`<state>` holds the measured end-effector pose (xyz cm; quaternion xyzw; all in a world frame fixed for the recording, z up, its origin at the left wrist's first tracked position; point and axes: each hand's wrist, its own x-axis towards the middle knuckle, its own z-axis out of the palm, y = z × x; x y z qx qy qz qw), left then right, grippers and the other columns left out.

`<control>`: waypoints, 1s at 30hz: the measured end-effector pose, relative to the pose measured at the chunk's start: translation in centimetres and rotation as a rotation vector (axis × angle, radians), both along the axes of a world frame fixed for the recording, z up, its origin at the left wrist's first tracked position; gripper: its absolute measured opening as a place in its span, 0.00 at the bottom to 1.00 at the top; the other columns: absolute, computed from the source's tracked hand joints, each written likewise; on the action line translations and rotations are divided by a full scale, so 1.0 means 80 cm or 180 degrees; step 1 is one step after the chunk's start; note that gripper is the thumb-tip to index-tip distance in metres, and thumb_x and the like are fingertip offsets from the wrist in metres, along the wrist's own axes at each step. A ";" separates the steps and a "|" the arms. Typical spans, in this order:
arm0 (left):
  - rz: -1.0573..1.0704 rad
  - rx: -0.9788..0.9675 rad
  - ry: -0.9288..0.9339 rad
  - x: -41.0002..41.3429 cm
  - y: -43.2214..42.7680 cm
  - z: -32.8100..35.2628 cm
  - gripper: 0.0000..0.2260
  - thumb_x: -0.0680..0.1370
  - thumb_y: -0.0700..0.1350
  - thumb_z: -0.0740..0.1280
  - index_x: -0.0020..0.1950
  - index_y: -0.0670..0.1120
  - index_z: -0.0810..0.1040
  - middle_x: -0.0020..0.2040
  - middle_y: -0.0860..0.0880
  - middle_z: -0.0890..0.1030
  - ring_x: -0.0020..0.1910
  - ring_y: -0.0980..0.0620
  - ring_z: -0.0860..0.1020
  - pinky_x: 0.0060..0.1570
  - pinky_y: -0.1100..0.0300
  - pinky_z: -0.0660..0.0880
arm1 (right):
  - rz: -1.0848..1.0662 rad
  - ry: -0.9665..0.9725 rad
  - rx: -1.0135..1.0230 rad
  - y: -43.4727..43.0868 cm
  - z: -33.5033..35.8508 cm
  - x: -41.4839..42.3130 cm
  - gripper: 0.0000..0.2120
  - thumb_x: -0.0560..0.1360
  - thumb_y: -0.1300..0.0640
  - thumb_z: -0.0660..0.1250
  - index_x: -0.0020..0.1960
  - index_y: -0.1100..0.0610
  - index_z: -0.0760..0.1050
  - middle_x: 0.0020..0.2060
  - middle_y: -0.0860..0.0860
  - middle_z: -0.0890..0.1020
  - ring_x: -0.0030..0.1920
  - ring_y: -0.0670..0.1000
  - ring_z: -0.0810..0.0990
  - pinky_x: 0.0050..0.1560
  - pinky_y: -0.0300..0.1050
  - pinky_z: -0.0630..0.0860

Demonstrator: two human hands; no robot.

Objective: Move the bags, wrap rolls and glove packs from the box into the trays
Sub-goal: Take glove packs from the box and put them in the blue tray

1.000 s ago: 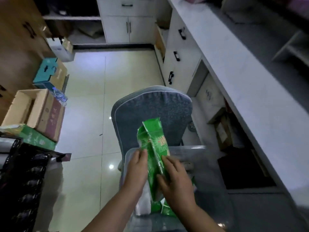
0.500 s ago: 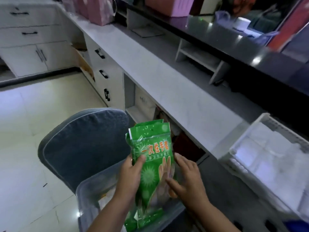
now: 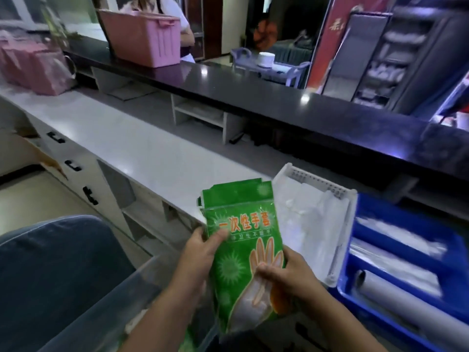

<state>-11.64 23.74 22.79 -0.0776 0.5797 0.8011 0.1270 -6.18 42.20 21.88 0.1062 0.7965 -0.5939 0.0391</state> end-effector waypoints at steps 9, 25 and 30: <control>-0.0035 0.0058 0.0458 0.019 0.209 0.049 0.13 0.71 0.51 0.70 0.46 0.42 0.78 0.37 0.46 0.86 0.36 0.49 0.84 0.31 0.59 0.79 | -0.0245 0.0171 -0.0588 0.193 0.037 0.071 0.21 0.59 0.61 0.76 0.51 0.56 0.77 0.44 0.53 0.86 0.47 0.53 0.85 0.49 0.47 0.81; -0.1345 -0.0748 0.0967 -0.007 0.453 0.051 0.04 0.75 0.37 0.66 0.47 0.45 0.75 0.41 0.46 0.81 0.40 0.48 0.81 0.36 0.61 0.78 | -0.1826 0.0174 0.0016 0.433 0.082 0.168 0.07 0.67 0.64 0.74 0.41 0.55 0.79 0.33 0.51 0.85 0.35 0.49 0.84 0.36 0.40 0.80; -0.2602 -0.2909 0.2246 -0.050 0.530 -0.004 0.15 0.74 0.45 0.67 0.60 0.48 0.76 0.56 0.49 0.80 0.55 0.50 0.77 0.52 0.57 0.74 | -0.2536 0.0266 0.0434 0.480 0.090 0.178 0.07 0.65 0.64 0.76 0.38 0.56 0.79 0.30 0.51 0.84 0.34 0.51 0.83 0.34 0.41 0.77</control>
